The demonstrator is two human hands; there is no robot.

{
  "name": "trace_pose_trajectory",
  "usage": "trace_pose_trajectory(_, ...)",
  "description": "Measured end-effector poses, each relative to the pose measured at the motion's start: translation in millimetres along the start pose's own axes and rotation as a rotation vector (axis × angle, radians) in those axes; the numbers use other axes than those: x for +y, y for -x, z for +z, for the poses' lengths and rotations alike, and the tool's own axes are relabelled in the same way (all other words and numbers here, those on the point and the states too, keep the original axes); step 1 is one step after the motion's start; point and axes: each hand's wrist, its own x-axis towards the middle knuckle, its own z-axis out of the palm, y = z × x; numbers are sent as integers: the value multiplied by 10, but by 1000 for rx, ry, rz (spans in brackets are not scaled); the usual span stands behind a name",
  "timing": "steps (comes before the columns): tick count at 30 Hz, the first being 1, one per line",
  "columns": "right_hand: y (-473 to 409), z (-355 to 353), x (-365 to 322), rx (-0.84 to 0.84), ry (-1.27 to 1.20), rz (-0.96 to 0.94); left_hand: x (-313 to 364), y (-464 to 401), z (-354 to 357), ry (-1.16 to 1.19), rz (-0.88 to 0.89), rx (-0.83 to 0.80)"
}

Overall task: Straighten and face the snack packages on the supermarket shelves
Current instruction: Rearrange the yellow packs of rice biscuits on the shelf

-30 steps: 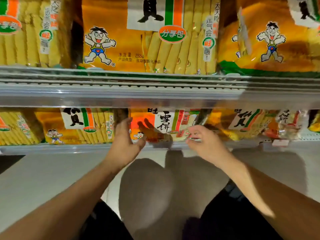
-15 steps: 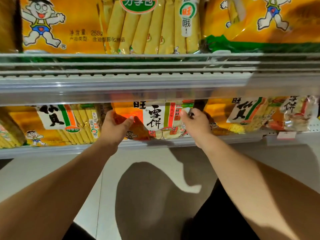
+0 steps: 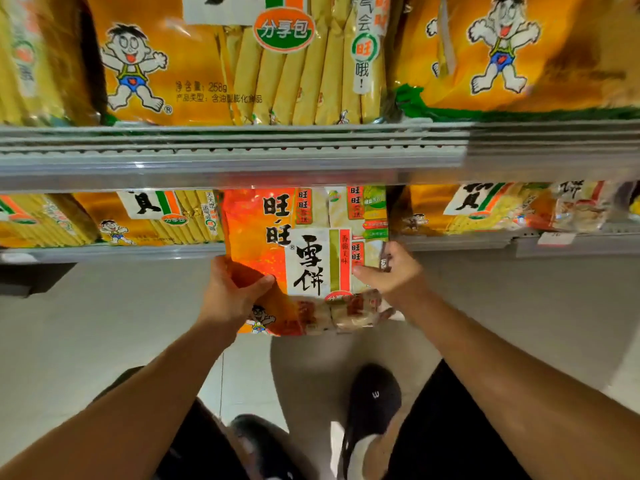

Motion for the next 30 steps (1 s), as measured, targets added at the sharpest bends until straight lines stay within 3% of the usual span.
trace_pose_trajectory(6,1658,-302,-186,11,-12,259,523,1425,-482,-120,-228,-113)
trace_pose_trajectory(10,2839,-637,-599,85,-110,374,1098,2268,-765,-257,-241,-256)
trace_pose_trajectory(19,5148,-1136,-1306,510,-433,252,2493,3524,-874,-379,148,-672)
trace_pose_trajectory(25,5877,-1466,-1106,743,-675,180,2991,4182,-263,-427,324,-858)
trace_pose_trajectory(30,6269,-1873,-634,832,-797,212,3118,4698,390,-499,389,-965)
